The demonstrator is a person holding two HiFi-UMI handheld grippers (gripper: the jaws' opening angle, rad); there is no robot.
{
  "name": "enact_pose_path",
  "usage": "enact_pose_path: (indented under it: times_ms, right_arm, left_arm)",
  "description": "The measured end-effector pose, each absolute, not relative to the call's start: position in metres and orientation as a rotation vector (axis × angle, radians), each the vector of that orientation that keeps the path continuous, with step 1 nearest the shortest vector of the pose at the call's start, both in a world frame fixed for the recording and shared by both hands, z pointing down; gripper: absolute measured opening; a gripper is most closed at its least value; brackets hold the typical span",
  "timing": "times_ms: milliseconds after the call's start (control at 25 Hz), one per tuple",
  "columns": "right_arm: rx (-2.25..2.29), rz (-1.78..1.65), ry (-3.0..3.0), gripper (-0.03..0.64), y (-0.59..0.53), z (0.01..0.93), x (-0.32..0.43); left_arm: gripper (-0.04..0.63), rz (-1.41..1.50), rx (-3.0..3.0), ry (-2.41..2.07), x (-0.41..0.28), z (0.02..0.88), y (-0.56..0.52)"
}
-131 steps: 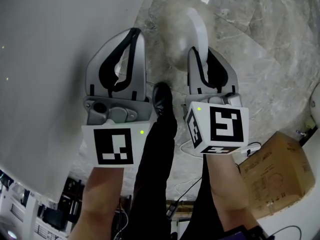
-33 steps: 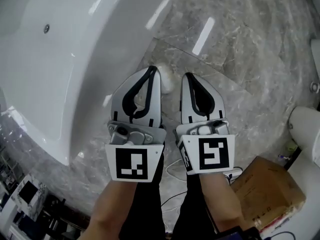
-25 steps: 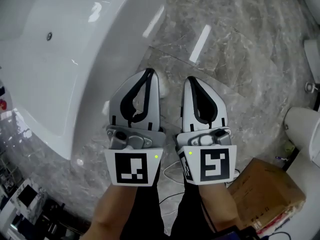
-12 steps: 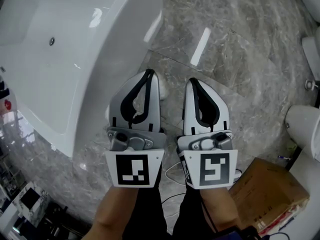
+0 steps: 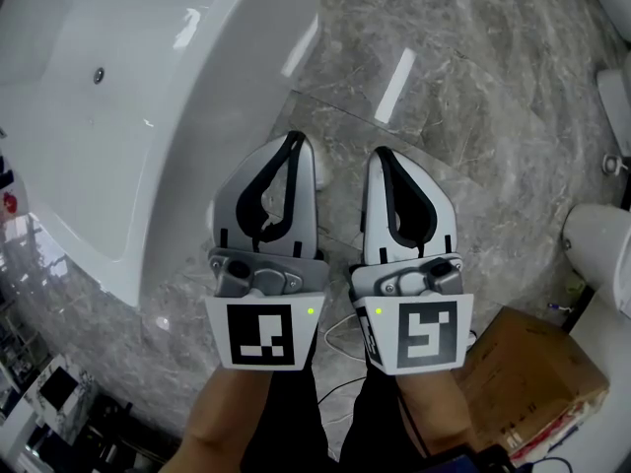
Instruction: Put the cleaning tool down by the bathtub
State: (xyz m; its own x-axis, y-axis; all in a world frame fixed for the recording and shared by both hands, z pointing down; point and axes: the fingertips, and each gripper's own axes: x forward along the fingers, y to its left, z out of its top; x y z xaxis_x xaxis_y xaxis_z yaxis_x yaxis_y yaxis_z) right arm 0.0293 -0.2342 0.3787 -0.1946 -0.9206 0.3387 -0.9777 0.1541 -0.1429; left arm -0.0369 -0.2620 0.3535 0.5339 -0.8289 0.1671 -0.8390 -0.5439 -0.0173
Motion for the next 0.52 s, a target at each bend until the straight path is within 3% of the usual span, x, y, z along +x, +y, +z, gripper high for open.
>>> enact_pose_path:
  times_ms: [520]
  right_arm:
    - [1.863, 0.476, -2.255, 0.012, -0.2414, 0.382, 0.0241]
  left_arm:
    - [0.015, 0.237, 2.695, -1.457, -0.0393, 0.3585, -0.2666]
